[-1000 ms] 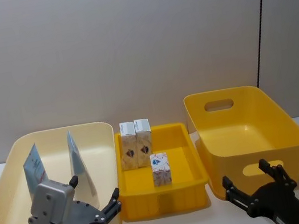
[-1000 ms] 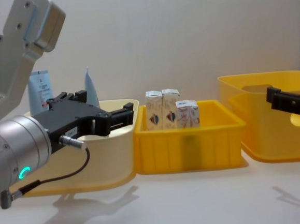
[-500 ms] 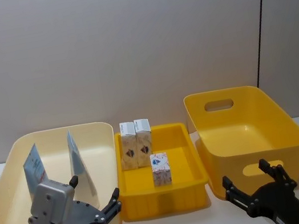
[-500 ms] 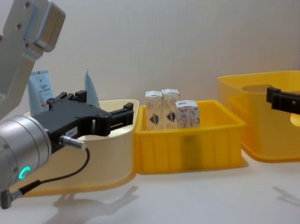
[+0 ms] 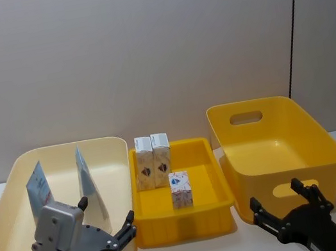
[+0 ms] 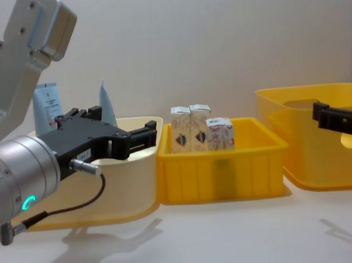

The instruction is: Bimanual collaborative sorting of washing and personal care products

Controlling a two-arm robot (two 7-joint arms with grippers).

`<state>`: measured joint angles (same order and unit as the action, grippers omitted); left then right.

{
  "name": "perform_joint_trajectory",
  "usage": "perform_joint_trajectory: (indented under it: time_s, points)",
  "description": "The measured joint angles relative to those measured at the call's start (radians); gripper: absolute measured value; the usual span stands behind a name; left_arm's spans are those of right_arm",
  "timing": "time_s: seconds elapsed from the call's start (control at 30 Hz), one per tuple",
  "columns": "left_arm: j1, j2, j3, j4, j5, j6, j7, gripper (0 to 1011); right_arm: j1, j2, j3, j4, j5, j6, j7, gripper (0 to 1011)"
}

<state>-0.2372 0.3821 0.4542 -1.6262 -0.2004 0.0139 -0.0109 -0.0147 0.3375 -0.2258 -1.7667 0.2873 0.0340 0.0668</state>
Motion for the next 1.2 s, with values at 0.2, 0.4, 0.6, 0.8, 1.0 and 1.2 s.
perform_joint_trajectory:
  time_s: [0.2,0.4,0.6,0.8,1.0,1.2]
  points:
    - [0.0,0.0,0.0,0.0,0.0,0.0,0.0,1004,0.001,-0.001,0.0,-0.001,0.0,0.004,0.0,1001]
    - [0.0,0.0,0.0,0.0,0.0,0.0,0.0,1003,0.01,0.0,-0.001,-0.021,0.01,0.047,0.009,1001]
    - [0.0,0.0,0.0,0.0,0.0,0.0,0.0,1003,0.036,0.008,-0.003,-0.072,0.043,0.166,0.031,1001]
    - [0.0,0.0,0.0,0.0,0.0,0.0,0.0,1003,0.087,0.014,-0.001,-0.138,0.094,0.342,0.048,1001]
    - [0.0,0.0,0.0,0.0,0.0,0.0,0.0,1003,0.172,-0.011,0.008,-0.175,0.146,0.542,0.035,1001]
    - [0.0,0.0,0.0,0.0,0.0,0.0,0.0,1003,0.262,-0.056,0.009,-0.168,0.169,0.694,-0.008,1001]
